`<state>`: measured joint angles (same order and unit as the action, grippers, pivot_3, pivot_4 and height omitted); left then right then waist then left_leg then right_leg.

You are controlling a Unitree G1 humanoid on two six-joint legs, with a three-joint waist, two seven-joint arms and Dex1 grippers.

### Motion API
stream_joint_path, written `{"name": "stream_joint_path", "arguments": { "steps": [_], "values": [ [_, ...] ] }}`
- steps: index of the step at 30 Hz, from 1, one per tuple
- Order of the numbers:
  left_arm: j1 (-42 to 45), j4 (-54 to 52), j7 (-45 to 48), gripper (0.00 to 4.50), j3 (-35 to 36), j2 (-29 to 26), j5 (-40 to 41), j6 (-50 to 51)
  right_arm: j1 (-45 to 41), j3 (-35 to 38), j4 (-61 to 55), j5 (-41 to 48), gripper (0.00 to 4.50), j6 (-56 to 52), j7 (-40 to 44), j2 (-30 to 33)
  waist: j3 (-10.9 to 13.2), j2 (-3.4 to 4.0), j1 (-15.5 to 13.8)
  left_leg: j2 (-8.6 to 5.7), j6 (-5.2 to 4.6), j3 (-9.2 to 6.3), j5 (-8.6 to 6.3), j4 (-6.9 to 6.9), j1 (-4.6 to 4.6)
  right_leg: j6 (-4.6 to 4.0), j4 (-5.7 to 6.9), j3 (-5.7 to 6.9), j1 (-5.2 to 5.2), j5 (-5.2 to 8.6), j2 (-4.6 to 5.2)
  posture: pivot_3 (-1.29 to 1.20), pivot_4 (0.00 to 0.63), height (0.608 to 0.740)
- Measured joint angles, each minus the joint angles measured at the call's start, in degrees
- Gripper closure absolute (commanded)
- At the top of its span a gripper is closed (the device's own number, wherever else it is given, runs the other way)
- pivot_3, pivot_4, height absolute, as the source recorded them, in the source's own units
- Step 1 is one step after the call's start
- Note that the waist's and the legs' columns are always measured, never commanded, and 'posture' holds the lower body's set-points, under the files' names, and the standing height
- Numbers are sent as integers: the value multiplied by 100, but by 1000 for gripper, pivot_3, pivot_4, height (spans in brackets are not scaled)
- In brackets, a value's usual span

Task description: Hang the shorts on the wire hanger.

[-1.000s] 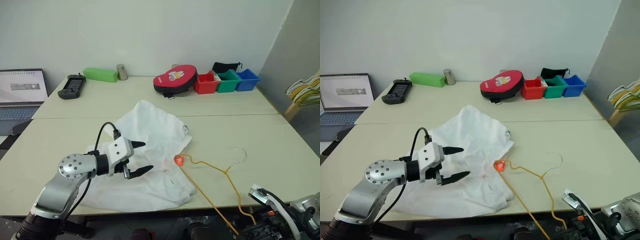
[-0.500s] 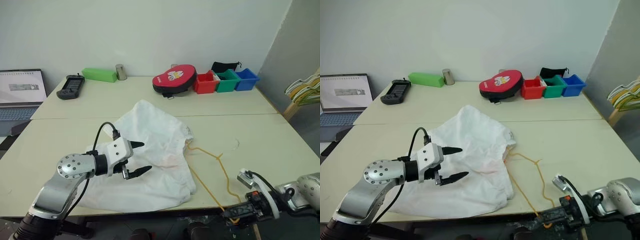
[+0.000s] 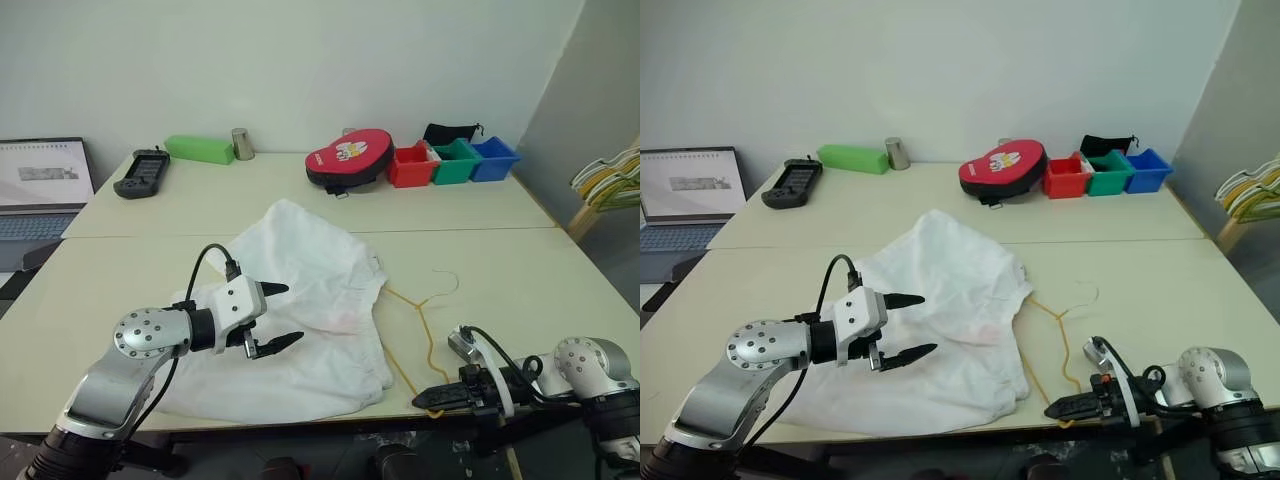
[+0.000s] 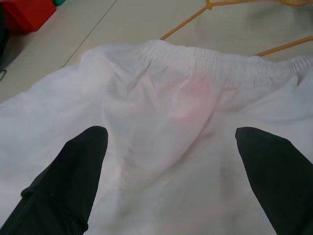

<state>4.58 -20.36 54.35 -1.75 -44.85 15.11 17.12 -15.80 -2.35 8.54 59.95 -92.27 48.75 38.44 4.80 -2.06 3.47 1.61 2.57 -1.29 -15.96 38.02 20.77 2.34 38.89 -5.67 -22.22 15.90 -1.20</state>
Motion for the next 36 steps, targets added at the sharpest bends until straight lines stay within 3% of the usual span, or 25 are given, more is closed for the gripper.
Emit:
{"name": "stream_joint_path", "arguments": {
  "steps": [7,11,15,19,24,31,33,36],
  "values": [
    [16,6,1,38,0,0,-5,-5,-412,118,528,11,4500,0,-378,-241,5,1,151,-4,-35,40,26,18,-6,-2,-16,-49,4,-7,2,11,36,740],
    [95,36,2,38,-11,2,-11,-17,-1403,-108,124,-393,4500,436,-102,206,51,48,220,-9,-84,75,56,21,-15,29,-19,-146,-10,-25,3,7,36,740],
    [138,80,10,38,-16,3,-12,-28,-2280,-78,-107,-616,4500,857,125,376,36,25,233,-5,-88,105,58,7,-13,33,-31,-136,-10,-27,1,5,23,740],
    [577,335,32,38,33,-7,65,80,-2557,-457,-590,-1152,4500,1534,240,432,28,13,169,-14,-69,70,41,-12,32,68,-21,-136,-45,-48,-1,8,14,740],
    [2036,854,203,38,384,-162,558,761,-2727,-1240,-848,-2366,4500,2787,47,327,15,7,117,-11,-64,29,38,17,215,35,10,-104,-206,-71,-6,9,3,740],
    [4040,1654,879,38,609,-625,1318,1655,-2781,-1946,-416,-4232,4500,4721,-464,100,13,7,127,-29,-62,23,37,11,211,35,8,-94,-200,-70,3,30,0,740],
    [4486,2033,1037,38,586,-749,1217,1515,-2782,-2087,-307,-4617,4500,5133,-540,85,11,11,135,-54,-61,16,38,10,208,34,7,-91,-196,-70,0,32,0,740],
    [5419,3448,1471,38,63,-811,367,321,-2809,-2363,2,-5437,4500,6028,-704,-33,8,14,132,-63,-53,3,45,11,201,33,13,-82,-188,-69,1,35,0,740]
  ]
}}
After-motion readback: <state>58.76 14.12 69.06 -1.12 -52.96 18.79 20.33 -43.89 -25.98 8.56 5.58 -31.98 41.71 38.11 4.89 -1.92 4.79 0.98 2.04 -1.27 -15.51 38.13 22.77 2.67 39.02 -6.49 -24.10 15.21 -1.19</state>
